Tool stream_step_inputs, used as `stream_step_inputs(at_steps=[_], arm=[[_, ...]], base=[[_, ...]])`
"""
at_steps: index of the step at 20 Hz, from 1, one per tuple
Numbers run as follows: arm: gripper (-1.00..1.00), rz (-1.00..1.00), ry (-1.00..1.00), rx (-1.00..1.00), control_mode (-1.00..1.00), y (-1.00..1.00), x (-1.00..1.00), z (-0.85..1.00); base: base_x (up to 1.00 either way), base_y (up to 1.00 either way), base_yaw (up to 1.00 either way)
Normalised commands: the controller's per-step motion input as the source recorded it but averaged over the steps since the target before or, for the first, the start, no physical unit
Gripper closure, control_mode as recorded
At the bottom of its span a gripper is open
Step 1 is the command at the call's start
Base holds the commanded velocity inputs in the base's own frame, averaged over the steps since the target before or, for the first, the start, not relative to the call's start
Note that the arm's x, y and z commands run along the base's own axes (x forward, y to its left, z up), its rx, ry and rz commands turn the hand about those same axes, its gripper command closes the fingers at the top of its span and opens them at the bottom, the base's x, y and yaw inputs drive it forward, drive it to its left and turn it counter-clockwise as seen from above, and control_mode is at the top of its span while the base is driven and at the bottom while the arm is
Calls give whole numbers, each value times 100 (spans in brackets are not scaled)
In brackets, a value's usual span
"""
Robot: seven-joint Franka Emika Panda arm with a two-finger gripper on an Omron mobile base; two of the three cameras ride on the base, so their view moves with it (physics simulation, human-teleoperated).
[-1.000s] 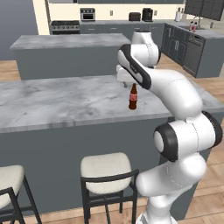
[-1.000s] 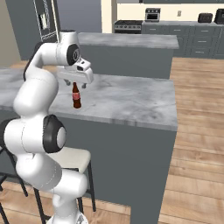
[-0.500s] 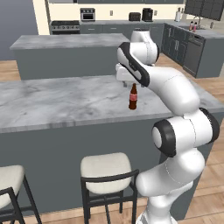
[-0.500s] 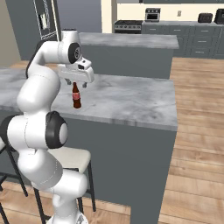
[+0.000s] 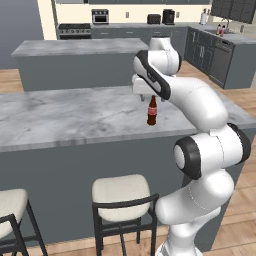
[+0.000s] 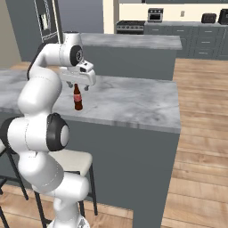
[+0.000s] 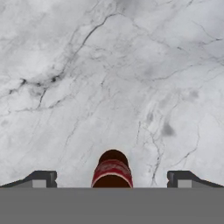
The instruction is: Place the large bottle from the dining counter next to the other large bottle outside the sink, and place the small bottle from the dining counter next to the other small bottle inside the sink.
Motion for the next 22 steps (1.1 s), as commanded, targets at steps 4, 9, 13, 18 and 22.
stream_step_inputs(at_steps=[4,9,13,18,22], arm=[[-100,0,0,0,-100,1,-4,-5],[-100,0,0,0,-100,2,-6,0],[-100,0,0,0,-100,14,0,0],[-100,0,0,0,-100,3,-3,0],[-100,0,0,0,-100,-1,-3,-2]], base=[[0,0,0],[0,0,0],[0,0,0],[0,0,0],[0,0,0]])
